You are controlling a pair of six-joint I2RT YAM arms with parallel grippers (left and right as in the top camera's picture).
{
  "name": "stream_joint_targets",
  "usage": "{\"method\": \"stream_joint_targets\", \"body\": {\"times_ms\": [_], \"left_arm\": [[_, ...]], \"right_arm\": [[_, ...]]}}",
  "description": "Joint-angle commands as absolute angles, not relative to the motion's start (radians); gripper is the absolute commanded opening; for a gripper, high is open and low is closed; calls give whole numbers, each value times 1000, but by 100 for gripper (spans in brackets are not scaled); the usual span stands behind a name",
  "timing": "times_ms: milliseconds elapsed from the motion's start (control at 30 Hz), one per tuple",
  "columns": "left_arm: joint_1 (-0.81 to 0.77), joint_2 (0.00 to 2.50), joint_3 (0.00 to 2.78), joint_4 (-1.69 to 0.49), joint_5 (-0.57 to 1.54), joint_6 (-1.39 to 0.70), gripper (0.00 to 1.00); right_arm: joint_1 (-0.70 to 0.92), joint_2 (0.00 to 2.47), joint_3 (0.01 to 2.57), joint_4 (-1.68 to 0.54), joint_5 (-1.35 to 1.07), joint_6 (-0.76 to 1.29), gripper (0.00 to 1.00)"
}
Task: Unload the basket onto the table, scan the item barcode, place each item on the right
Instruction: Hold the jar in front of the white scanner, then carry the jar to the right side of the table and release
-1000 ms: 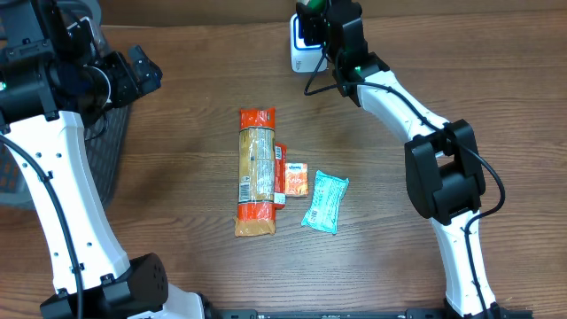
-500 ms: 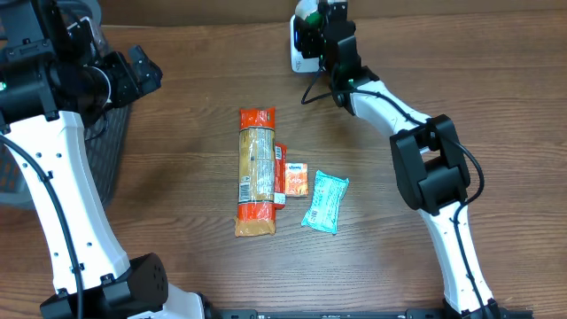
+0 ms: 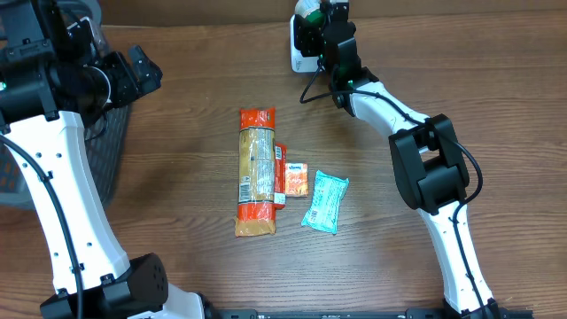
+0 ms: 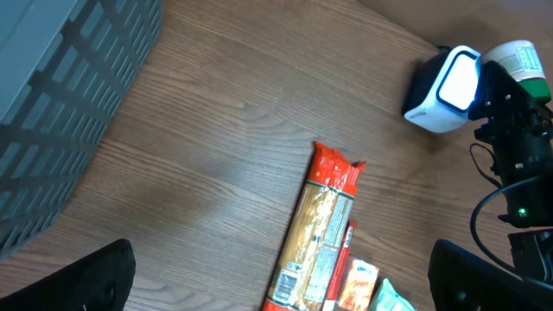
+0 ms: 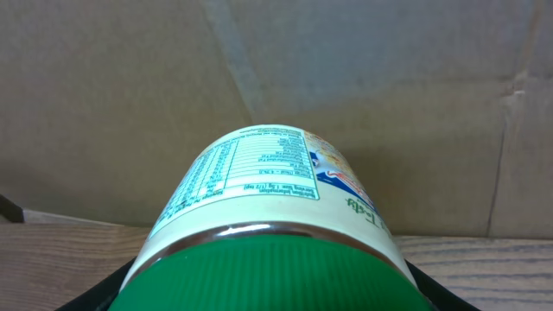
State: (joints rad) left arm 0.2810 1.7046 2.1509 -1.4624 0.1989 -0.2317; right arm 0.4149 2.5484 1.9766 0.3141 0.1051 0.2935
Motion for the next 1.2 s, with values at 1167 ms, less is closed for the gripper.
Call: {"method": "stream_joint_targets", "body": {"times_ms": [1167], "left_arm": [[274, 1713, 2153, -1462, 207, -213, 99]], "right_arm": [[80, 1937, 1994, -1190, 6, 186, 29]]}}
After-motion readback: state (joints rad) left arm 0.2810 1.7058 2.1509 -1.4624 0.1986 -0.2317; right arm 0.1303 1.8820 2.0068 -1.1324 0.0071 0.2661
